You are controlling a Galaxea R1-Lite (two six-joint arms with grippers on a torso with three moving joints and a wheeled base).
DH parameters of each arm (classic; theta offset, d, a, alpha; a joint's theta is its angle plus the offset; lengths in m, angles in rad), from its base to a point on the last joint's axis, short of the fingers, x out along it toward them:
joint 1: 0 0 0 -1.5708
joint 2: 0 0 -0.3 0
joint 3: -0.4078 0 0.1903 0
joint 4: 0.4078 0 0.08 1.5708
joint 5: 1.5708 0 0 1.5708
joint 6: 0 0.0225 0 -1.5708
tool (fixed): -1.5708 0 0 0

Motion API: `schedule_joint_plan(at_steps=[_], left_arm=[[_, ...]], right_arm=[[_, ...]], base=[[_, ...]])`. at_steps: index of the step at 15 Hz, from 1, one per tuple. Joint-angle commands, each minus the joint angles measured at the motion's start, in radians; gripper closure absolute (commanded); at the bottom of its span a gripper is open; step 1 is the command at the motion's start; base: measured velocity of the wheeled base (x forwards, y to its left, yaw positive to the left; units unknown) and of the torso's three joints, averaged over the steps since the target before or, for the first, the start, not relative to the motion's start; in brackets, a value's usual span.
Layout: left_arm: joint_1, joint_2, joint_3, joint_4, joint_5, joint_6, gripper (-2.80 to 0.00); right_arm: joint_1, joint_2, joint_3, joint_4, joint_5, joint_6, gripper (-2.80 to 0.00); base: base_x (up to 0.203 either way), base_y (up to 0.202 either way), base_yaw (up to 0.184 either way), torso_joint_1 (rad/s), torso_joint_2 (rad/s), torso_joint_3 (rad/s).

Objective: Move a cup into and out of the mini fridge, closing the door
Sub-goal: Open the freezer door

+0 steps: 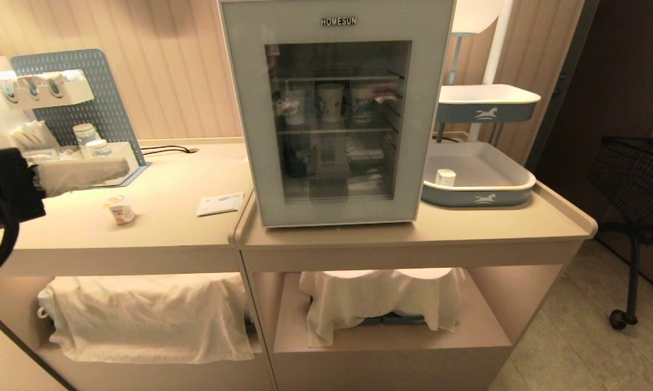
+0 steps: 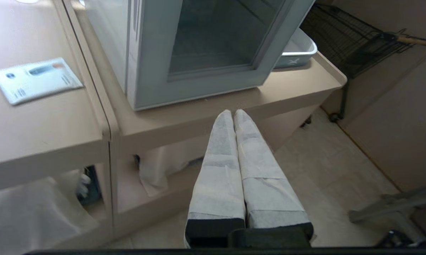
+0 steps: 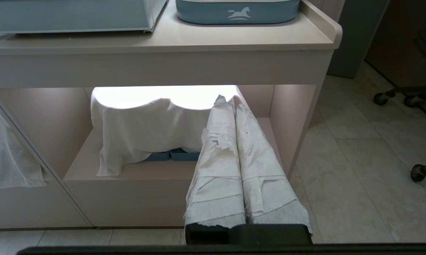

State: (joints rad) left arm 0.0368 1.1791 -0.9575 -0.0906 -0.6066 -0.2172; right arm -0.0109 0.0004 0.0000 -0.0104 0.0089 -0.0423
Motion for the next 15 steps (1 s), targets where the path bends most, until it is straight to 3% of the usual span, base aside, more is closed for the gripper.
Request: schedule_joint_plan(at_steps=[1, 4, 6, 8, 10, 12, 15], left_arm=[[0.000, 0.049, -0.078, 0.071, -0.006, -0.009, 0.00], [-0.005, 0.174, -0.229, 0.220, -0.033, -0.017, 0.00], [-0.008, 0.236, -0.247, 0.232, -0.118, -0.023, 0.00], [0.033, 0.283, -0.258, 0.221, -0.230, -0.069, 0.00], [0.070, 0.332, -0.249, 0.151, -0.370, -0.167, 0.00], [0.091, 0.374, -0.224, 0.018, -0.448, -0.207, 0.00], [0.093, 0.462, -0.218, -0.120, -0.470, -0.227, 0.00]], right_arm=[[0.000, -0.002, 0.009, 0.000, 0.000, -0.001, 0.00], [0.000, -0.002, 0.009, 0.000, 0.000, -0.001, 0.00], [0.000, -0.002, 0.009, 0.000, 0.000, -0.001, 0.00], [0.000, -0.002, 0.009, 0.000, 0.000, -0.001, 0.00], [0.000, -0.002, 0.009, 0.000, 0.000, -0.001, 0.00], [0.000, -0.002, 0.009, 0.000, 0.000, -0.001, 0.00], [0.000, -0.002, 0.009, 0.000, 0.000, -0.001, 0.00]], base=[[0.000, 0.000, 0.000, 0.000, 0.00, 0.000], [0.000, 0.000, 0.000, 0.000, 0.00, 0.000], [0.000, 0.000, 0.000, 0.000, 0.00, 0.000], [0.000, 0.000, 0.000, 0.000, 0.00, 0.000], [0.000, 0.000, 0.000, 0.000, 0.00, 0.000], [0.000, 0.000, 0.000, 0.000, 0.00, 0.000], [0.000, 0.000, 0.000, 0.000, 0.00, 0.000]])
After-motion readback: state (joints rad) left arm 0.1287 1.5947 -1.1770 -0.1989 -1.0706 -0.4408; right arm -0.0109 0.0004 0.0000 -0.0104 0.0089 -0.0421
